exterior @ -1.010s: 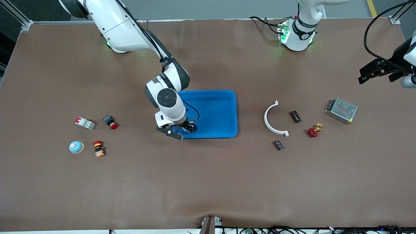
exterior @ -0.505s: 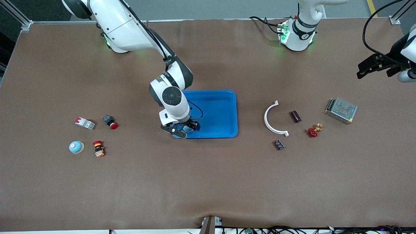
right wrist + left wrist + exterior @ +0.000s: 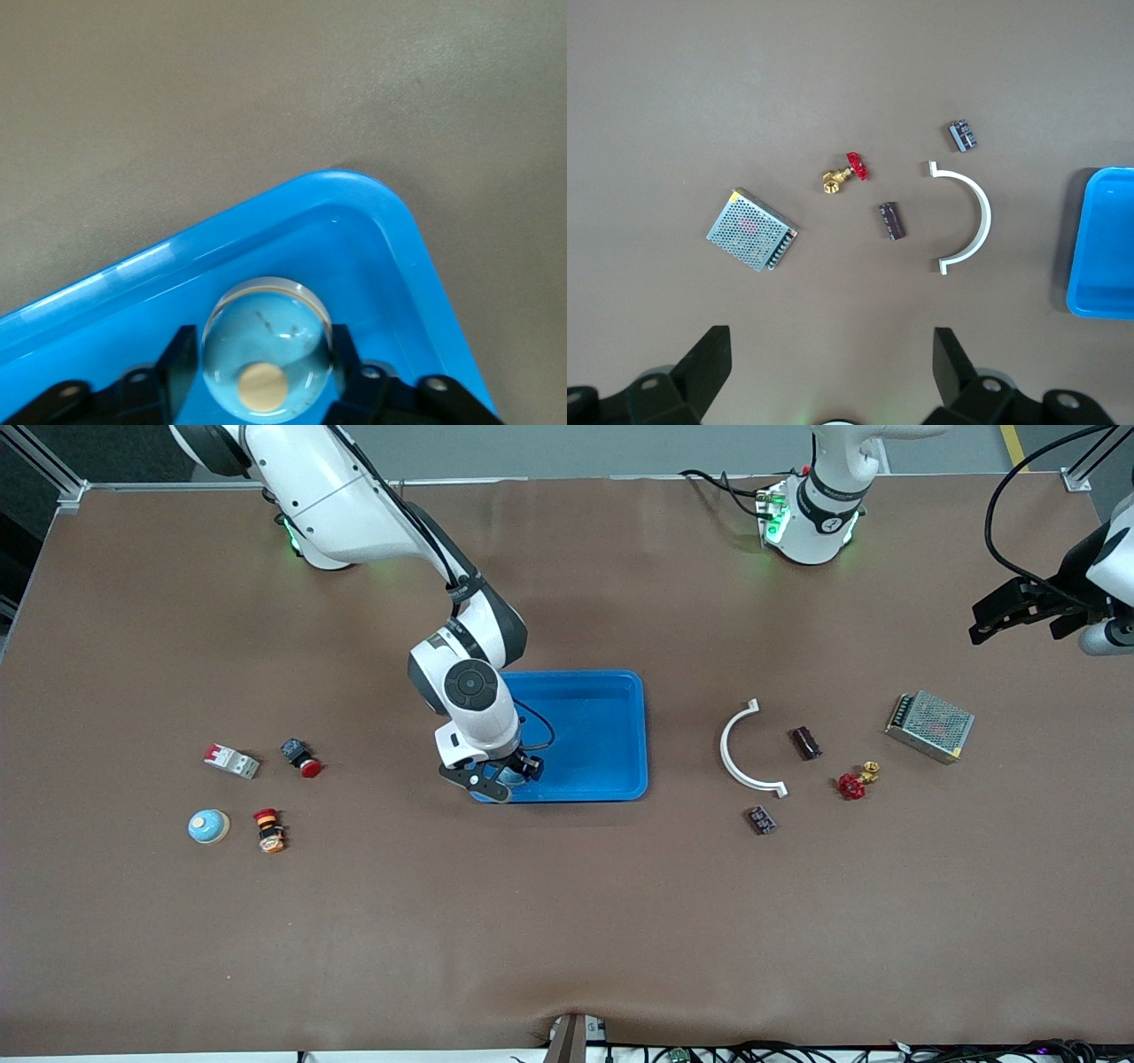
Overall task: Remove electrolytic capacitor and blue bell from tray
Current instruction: 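Carry the bell with the right gripper toward the white-red breaker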
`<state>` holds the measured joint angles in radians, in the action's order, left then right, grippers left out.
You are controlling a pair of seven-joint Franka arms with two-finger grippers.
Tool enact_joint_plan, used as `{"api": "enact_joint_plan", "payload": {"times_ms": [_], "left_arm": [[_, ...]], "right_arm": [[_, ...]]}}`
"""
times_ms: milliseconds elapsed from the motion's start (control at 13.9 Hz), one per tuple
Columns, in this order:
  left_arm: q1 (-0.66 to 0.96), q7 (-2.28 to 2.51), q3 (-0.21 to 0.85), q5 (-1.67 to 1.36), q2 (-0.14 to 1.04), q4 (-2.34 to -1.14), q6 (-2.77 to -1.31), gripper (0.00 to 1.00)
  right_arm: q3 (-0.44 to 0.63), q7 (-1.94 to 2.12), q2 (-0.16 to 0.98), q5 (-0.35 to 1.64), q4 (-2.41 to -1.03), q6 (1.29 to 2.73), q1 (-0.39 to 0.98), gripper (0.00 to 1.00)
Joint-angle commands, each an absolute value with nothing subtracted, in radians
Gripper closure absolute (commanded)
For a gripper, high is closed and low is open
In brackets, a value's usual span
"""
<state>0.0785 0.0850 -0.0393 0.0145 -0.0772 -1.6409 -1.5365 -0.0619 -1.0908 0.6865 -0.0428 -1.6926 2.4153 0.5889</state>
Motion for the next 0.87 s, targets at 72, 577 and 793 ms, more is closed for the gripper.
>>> {"api": "enact_joint_plan", "payload": {"times_ms": [72,577,793], "left_arm": [[0.089,0.069,-0.049,0.002,-0.080,-1.647,-1.559,0.00],[0.078,0.068,-0.049,0.002,-0.081,-1.648,-1.559,0.00],[0.080,0.068,-0.048,0.002,-0.083,-1.649,-1.559,0.00]], "right_arm": [[-0.058,-1.140,0.699,-0.064,-1.672,2.405,0.592,1.00],[-0.064,-1.124,0.664,-0.058,-1.530,2.139,0.589,1.00],[-0.064,-1.024,0.609,-0.055,-1.516,2.051,0.572,1.00]]}}
